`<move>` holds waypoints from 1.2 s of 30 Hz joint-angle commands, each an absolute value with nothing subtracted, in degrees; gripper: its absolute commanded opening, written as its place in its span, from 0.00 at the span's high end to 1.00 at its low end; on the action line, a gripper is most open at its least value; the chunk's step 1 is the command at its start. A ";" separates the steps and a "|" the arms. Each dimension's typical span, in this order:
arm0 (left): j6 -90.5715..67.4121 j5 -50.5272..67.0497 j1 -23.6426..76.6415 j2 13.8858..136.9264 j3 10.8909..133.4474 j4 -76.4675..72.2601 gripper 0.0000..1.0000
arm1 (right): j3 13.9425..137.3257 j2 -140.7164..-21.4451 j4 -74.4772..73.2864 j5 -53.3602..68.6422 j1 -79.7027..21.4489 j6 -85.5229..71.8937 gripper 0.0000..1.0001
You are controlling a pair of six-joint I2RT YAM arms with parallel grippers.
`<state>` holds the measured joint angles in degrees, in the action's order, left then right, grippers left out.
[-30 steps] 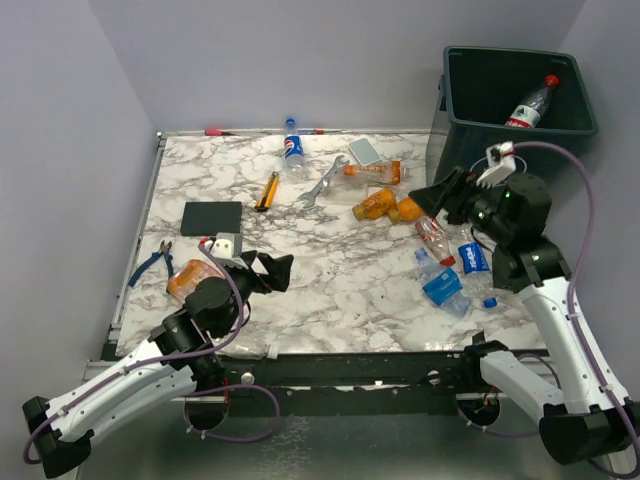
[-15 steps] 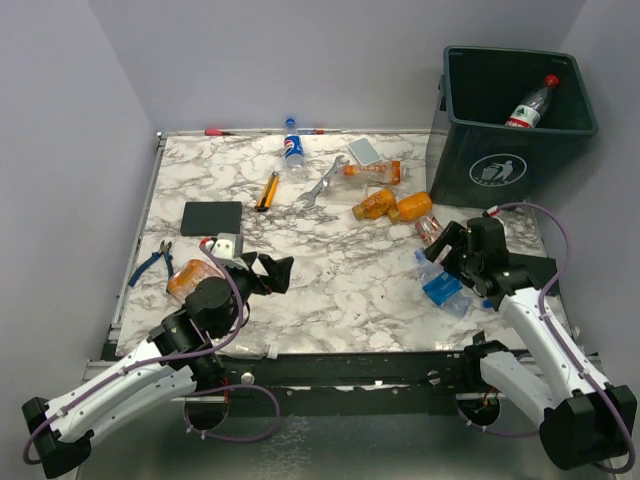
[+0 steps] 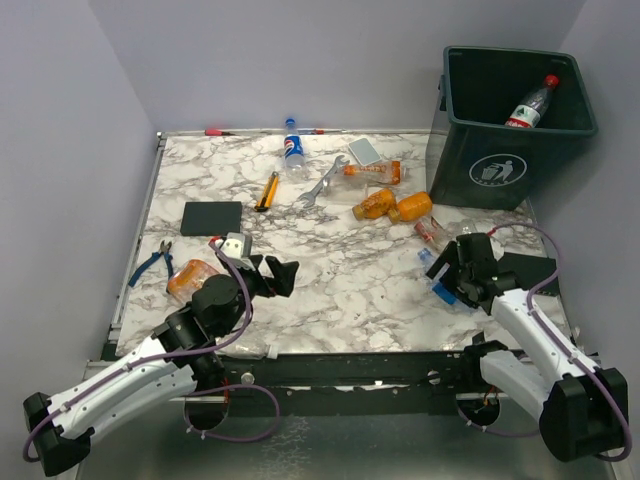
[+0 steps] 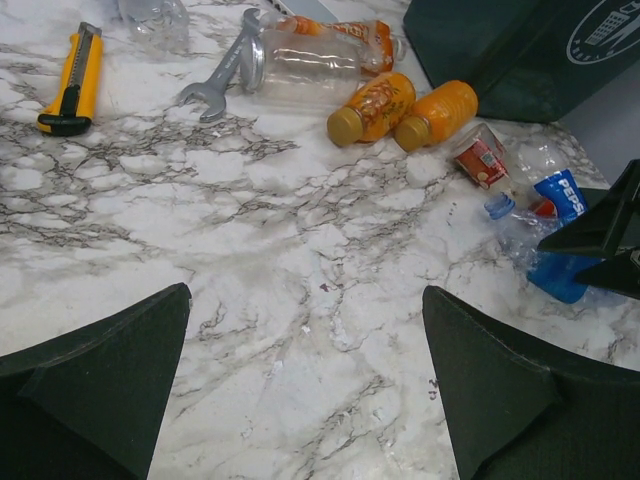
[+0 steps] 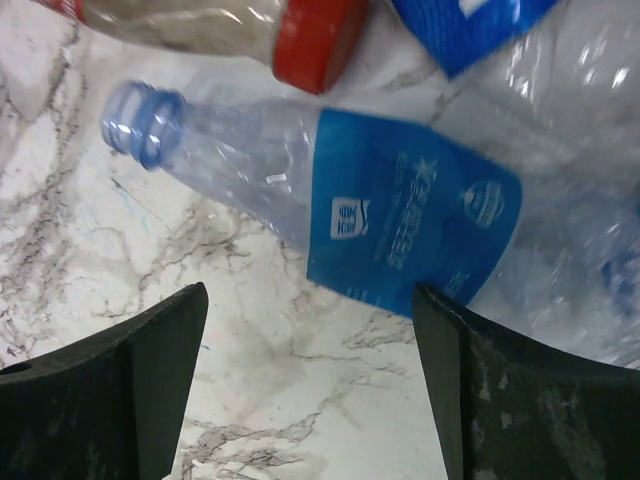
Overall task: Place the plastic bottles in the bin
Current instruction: Move the plastic bottle to the corner of the board.
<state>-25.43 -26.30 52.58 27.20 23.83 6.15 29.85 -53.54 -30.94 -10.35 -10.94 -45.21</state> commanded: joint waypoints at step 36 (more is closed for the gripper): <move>-24.67 -22.60 52.62 26.21 25.40 6.46 0.01 | 25.76 -59.50 -18.83 -12.99 -7.33 -55.71 0.12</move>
<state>-25.23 -23.77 52.58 25.36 23.90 6.17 28.97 -60.58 -21.69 -19.79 -6.04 -51.07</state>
